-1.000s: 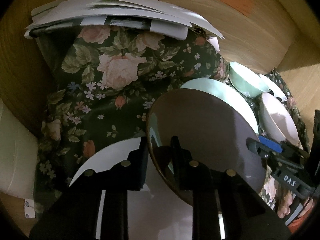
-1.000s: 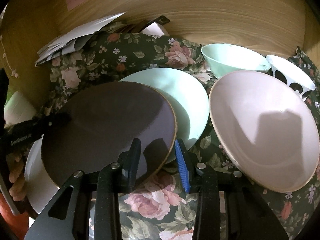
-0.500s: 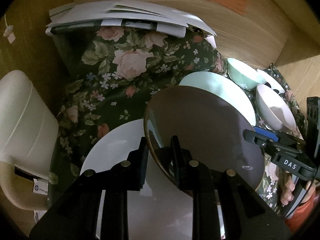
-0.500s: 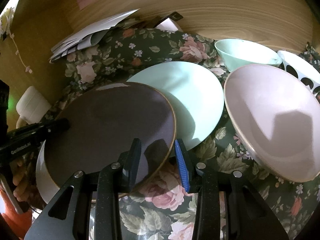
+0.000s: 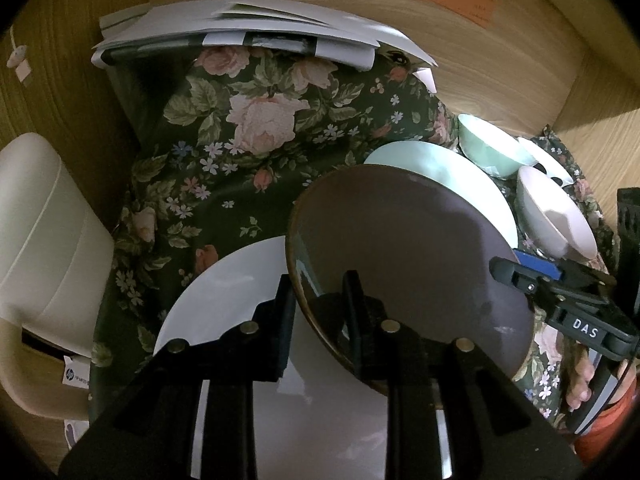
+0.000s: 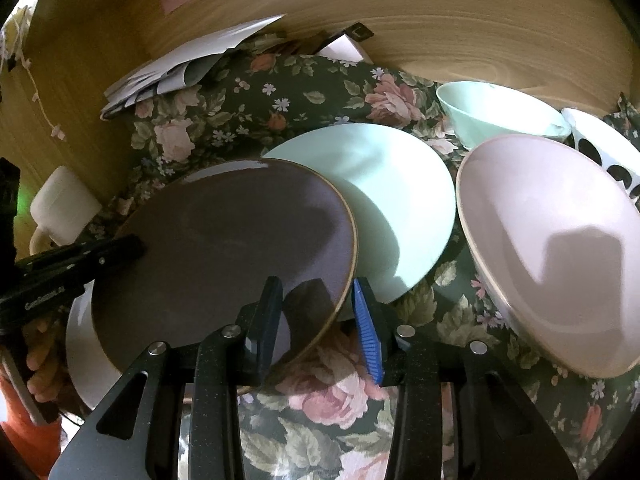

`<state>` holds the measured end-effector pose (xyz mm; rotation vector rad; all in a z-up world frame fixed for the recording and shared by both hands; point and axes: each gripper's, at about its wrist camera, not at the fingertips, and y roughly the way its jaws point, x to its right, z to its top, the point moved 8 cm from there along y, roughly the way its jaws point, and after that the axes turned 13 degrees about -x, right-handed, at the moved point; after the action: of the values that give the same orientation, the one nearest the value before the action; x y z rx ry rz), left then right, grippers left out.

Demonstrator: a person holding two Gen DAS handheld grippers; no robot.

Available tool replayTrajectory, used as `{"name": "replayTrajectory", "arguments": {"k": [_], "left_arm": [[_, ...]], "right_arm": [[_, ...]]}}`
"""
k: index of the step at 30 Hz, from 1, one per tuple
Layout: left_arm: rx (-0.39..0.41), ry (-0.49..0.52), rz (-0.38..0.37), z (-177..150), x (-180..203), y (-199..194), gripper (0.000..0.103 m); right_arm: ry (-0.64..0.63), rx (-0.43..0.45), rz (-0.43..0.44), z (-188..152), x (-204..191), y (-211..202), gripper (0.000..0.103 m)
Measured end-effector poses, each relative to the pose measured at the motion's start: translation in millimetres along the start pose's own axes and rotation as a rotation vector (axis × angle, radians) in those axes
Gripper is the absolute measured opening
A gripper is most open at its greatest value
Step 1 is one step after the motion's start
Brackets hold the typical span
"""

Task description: Organize plates and bowls

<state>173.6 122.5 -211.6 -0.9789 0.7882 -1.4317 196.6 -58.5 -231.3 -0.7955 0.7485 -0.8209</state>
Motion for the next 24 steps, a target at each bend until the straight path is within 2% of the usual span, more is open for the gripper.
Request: {"name": "replayTrajectory", "arguments": {"k": [3, 10, 24], "left_arm": [[-0.004, -0.004, -0.003, -0.9, -0.5, 2.5, 0.026], [-0.007, -0.035, -0.012, -0.8, -2.5, 4.4, 0.026], [0.028, -0.036, -0.037, 0.8, 7.6, 0.3, 0.026]], "right_arm": [[0.014, -0.008, 0.045, 1.7, -2.4, 3.1, 0.033], [0.046, 0.011, 0.084, 2.6, -0.4, -0.6, 0.025], [0.028, 0.048, 0.045, 1.4, 7.7, -13.5, 0.024]]}}
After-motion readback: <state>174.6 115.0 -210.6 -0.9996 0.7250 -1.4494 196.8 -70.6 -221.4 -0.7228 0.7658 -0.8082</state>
